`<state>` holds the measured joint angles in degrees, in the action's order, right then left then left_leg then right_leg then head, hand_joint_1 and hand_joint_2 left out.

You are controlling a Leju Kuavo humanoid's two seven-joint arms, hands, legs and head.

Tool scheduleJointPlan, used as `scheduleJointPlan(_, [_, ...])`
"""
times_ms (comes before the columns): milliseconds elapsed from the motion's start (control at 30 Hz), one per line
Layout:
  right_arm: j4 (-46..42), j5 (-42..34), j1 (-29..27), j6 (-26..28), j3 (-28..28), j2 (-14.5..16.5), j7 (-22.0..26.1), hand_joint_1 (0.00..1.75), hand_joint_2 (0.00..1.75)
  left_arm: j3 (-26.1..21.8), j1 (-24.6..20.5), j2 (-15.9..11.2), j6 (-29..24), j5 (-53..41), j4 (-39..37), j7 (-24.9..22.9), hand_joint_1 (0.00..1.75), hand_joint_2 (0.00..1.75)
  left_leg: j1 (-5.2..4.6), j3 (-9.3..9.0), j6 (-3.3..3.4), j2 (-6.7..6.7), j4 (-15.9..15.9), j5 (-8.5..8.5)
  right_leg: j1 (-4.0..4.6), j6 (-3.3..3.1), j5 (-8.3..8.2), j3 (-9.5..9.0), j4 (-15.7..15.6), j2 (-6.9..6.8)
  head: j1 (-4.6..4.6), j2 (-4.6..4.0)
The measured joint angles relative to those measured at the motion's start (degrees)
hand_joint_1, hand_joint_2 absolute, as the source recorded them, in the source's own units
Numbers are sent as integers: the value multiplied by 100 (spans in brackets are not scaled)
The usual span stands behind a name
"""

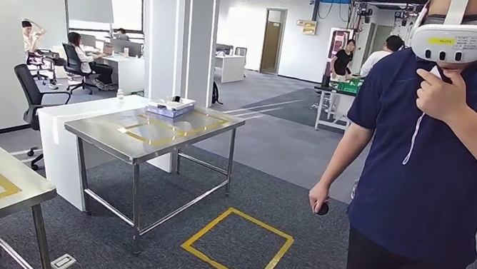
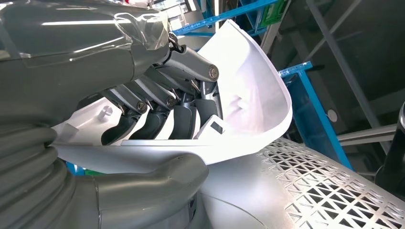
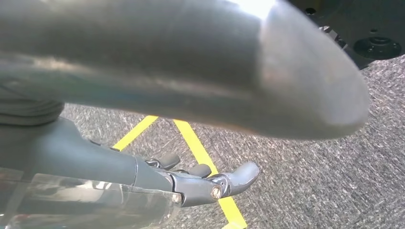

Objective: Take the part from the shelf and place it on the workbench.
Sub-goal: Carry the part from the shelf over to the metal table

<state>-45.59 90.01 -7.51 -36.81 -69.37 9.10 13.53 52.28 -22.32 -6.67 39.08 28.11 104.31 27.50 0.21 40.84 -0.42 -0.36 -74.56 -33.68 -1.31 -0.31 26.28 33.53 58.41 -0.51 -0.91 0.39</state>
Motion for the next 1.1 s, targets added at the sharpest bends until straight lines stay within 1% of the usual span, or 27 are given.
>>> scheduleJointPlan(33, [0,0,2,0,-4,1,0,0,0,0,1,-1,0,0,0,0,161,175,-8,-37,26,10,122,128,18,-11,9,-13,0,-29,-2,0])
scheduleJointPlan(67, [0,0,2,0,-6,3,0,0,0,-1,-1,-1,0,0,1,0,161,175,-30,-188,72,53,448,333,34,-23,19,-36,-1,-61,-4,0])
scheduleJointPlan(100, [0,0,-1,-3,-7,9,0,0,0,-3,-8,-1,0,1,2,0,161,175,-76,-395,135,180,874,537,48,-30,32,-64,-3,-98,-5,-1])
scheduleJointPlan(133, [-1,0,-10,-14,-7,18,1,0,0,-4,-22,0,-1,3,4,-1,161,175,-127,-580,193,326,1249,670,66,-27,46,-85,-4,-139,-5,-1])
scheduleJointPlan(167, [-6,0,-20,-35,-7,26,3,0,0,-4,-38,1,-1,7,5,-3,161,175,-177,-700,241,438,1504,737,75,-15,59,-98,-5,-180,-7,-1])
scheduleJointPlan(200, [-15,2,-27,-67,-7,36,8,0,0,-4,-49,1,-2,12,7,-7,161,175,-214,-745,270,497,1621,737,80,5,72,-106,-9,-236,-5,-1])
scheduleJointPlan(267, [-46,5,-33,-130,-3,53,21,0,0,-5,-56,-2,-5,25,13,-14,161,175,-221,-765,309,361,1682,752,85,45,91,-131,-31,-370,-7,1])
scheduleJointPlan(300, [-63,7,-32,-151,4,62,25,0,0,-4,-55,-2,-6,29,16,-19,161,175,-205,-808,324,283,1743,791,86,62,113,-139,-11,-370,-2,1])
scheduleJointPlan(333, [-76,7,-32,-162,12,69,28,0,0,-3,-61,3,-8,32,20,-25,161,175,-183,-854,349,209,1803,837,85,67,177,-103,96,-311,-1,-1])
scheduleJointPlan(367, [-85,7,-34,-168,20,71,28,0,0,-1,-65,8,-10,33,22,-33,161,175,-160,-899,368,139,1859,880,83,66,281,-11,310,-213,8,1])
scheduleJointPlan(433, [-87,8,-47,-170,28,63,24,0,0,8,-65,17,-14,27,18,-47,161,175,-146,-905,386,6,1880,909,62,53,566,348,1028,-25,20,-1])
scheduleJointPlan(467, [-88,9,-56,-170,28,58,21,0,0,13,-62,17,-15,18,14,-50,161,175,-145,-901,384,-70,1874,908,53,67,656,526,1347,6,28,0])
scheduleJointPlan(500, [-91,11,-63,-170,28,57,18,0,0,18,-71,16,-15,9,4,-45,161,175,-144,-899,379,-152,1864,905,38,101,667,634,1507,18,31,-1])
scheduleJointPlan(533, [-101,14,-68,-170,28,58,15,0,0,23,-96,14,-11,2,-17,-29,161,175,-139,-899,368,-235,1849,898,18,154,581,631,1434,27,34,-1])
scheduleJointPlan(600, [-152,15,-69,-187,28,72,17,0,0,29,-176,11,18,3,-82,27,161,175,-121,-894,316,-390,1788,862,-43,280,235,344,730,112,42,0])
scheduleJointPlan(633, [-188,15,-68,-211,28,92,21,0,0,31,-214,10,48,8,-121,62,161,175,-121,-875,275,-457,1742,831,-60,305,98,182,378,197,50,0])
scheduleJointPlan(667, [-230,14,-66,-239,27,112,27,0,0,34,-240,10,76,9,-152,93,161,175,-121,-855,235,-509,1701,804,-64,283,18,71,149,264,52,-1])
scheduleJointPlan(700, [-275,13,-63,-267,27,132,34,0,0,37,-256,7,101,9,-175,122,161,175,-124,-821,201,-548,1672,782,-55,237,-2,23,55,309,51,0])
scheduleJointPlan(767, [-354,12,-55,-303,25,162,49,0,0,43,-267,-5,130,2,-201,166,161,175,-112,-779,161,-607,1658,766,-31,110,6,16,64,264,40,0])
scheduleJointPlan(800, [-386,13,-49,-307,24,175,54,0,0,44,-268,-14,137,-3,-207,180,161,175,-106,-761,142,-587,1637,746,-32,75,7,11,57,233,39,1])
scheduleJointPlan(867, [-433,13,-38,-293,3,209,56,0,0,46,-268,-27,132,-10,-215,190,161,175,-92,-639,83,-364,1355,566,-40,2,12,-5,44,171,18,-1])
scheduleJointPlan(933, [-470,14,-32,-279,-60,241,41,0,0,57,-238,-32,100,-14,-215,167,161,175,-63,-292,27,-87,666,218,-12,-43,27,-12,43,109,-3,-1])
scheduleJointPlan(967, [-481,14,-30,-278,-99,254,29,0,0,67,-210,-32,79,-16,-215,150,161,175,-45,-89,12,-27,293,75,6,-52,35,-11,44,79,-1,-1])
scheduleJointPlan(1000, [-489,15,-30,-280,-134,262,13,0,0,80,-184,-33,65,-20,-215,135,161,175,-35,52,11,-2,52,21,22,-60,43,-11,45,50,-3,-1])
scheduleJointPlan(1033, [-494,15,-24,-285,-158,267,-6,0,0,92,-166,-35,55,-22,-215,128,161,175,-34,90,26,10,20,80,40,-69,51,-16,45,11,-5,-1])
scheduleJointPlan(1067, [-495,15,-17,-289,-175,273,-27,0,0,103,-159,-36,49,-20,-215,125,161,175,-45,9,61,26,212,235,61,-78,60,-31,45,-27,-8,-1])
scheduleJointPlan(1100, [-496,15,-12,-293,-185,281,-49,0,0,113,-163,-36,48,-15,-215,125,161,175,-76,-172,124,75,577,443,82,-86,72,-56,43,-67,-11,-1])
